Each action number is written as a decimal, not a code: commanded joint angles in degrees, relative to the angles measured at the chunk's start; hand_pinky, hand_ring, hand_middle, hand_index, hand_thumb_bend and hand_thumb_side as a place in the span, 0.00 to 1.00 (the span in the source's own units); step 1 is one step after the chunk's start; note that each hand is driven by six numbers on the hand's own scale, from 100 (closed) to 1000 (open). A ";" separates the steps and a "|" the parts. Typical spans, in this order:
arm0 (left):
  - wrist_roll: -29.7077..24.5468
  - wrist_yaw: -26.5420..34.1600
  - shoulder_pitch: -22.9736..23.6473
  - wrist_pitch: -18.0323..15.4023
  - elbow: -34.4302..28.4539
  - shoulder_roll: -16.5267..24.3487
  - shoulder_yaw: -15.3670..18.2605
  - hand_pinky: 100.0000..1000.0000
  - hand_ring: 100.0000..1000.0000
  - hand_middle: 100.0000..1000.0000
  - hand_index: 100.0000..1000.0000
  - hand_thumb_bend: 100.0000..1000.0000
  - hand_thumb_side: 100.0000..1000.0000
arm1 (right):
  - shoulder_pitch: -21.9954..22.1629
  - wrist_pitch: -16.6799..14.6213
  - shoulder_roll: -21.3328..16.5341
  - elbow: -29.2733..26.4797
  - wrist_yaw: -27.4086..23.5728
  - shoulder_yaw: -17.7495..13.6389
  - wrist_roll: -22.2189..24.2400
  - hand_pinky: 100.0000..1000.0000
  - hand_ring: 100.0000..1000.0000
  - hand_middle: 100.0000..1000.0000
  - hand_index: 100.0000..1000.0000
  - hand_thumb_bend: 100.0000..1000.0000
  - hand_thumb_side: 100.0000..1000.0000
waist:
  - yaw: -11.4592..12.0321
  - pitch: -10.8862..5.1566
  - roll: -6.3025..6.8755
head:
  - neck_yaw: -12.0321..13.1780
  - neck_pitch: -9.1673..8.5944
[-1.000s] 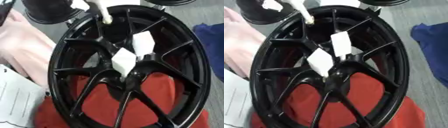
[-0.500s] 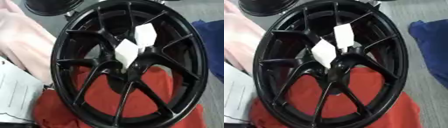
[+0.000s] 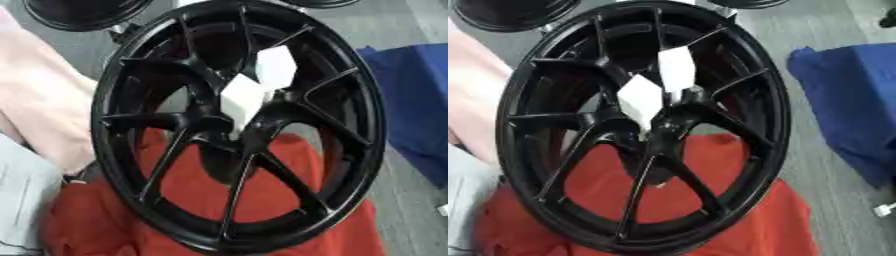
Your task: Pull the pin out of the wheel hub.
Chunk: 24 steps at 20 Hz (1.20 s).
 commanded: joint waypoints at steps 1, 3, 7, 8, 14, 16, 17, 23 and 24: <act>3.41 0.16 2.88 0.58 0.87 0.68 3.80 0.62 0.55 0.46 0.64 0.34 0.00 | 0.03 -0.10 -0.93 -1.00 -0.81 -1.15 -0.41 0.84 0.67 0.60 0.76 0.00 0.36 | -0.12 -1.70 -0.15 | 0.05 -1.05; 5.51 0.40 6.29 0.67 0.82 -0.36 5.56 0.67 0.64 0.56 0.75 0.49 0.32 | 0.11 -0.15 -0.80 -1.07 -1.00 -1.34 -0.62 0.84 0.67 0.60 0.76 0.00 0.36 | -0.21 -1.83 -0.25 | -0.16 -1.38; 9.38 0.58 12.58 0.72 -0.83 -1.84 7.89 0.68 0.71 0.69 0.84 0.51 0.66 | 0.60 -0.37 -0.81 -1.34 -1.39 -2.16 -1.68 0.84 0.67 0.60 0.76 0.00 0.34 | -0.61 -2.20 -0.35 | 0.18 -1.14; 10.26 0.92 14.00 0.61 -1.77 -2.01 8.63 0.68 0.70 0.68 0.84 0.50 0.65 | 0.64 -0.49 -0.84 -1.37 -1.62 -2.33 -1.99 0.84 0.67 0.60 0.76 0.00 0.34 | -0.86 -2.40 -0.39 | 0.48 -1.05; 15.51 5.48 20.43 -0.85 -9.55 -3.88 13.46 0.62 0.63 0.60 0.77 0.28 0.52 | 0.67 -1.27 -1.43 -1.40 -2.69 -2.50 -2.82 0.84 0.67 0.60 0.76 0.00 0.31 | -1.95 -3.15 -0.90 | 1.96 -0.80; 17.20 7.16 20.66 -0.29 -12.29 -5.81 15.01 0.61 0.63 0.59 0.76 0.24 0.53 | 0.61 -1.50 -1.67 -1.40 -3.02 -2.58 -3.10 0.84 0.67 0.60 0.76 0.00 0.30 | -1.90 -3.10 -1.14 | 1.99 -0.97; 19.63 9.51 20.97 0.24 -14.06 -7.15 15.37 0.60 0.62 0.58 0.76 0.24 0.54 | 0.55 -1.63 -1.84 -1.40 -3.15 -2.64 -3.22 0.84 0.67 0.60 0.76 0.00 0.30 | -1.85 -3.03 -1.21 | 2.06 -1.09; 46.41 25.98 26.65 3.19 -28.50 -16.31 10.08 0.58 0.61 0.58 0.76 0.19 0.57 | -0.49 -1.84 -2.61 -1.40 -3.72 -2.58 -3.51 0.84 0.67 0.59 0.76 0.00 0.29 | -2.02 -2.27 -1.47 | 3.35 -2.26; 48.56 26.43 27.35 3.99 -30.32 -18.30 9.69 0.58 0.61 0.58 0.76 0.20 0.57 | -0.58 -1.84 -2.56 -1.40 -3.73 -2.60 -3.50 0.84 0.67 0.59 0.76 0.00 0.29 | -2.02 -2.11 -1.55 | 3.52 -2.43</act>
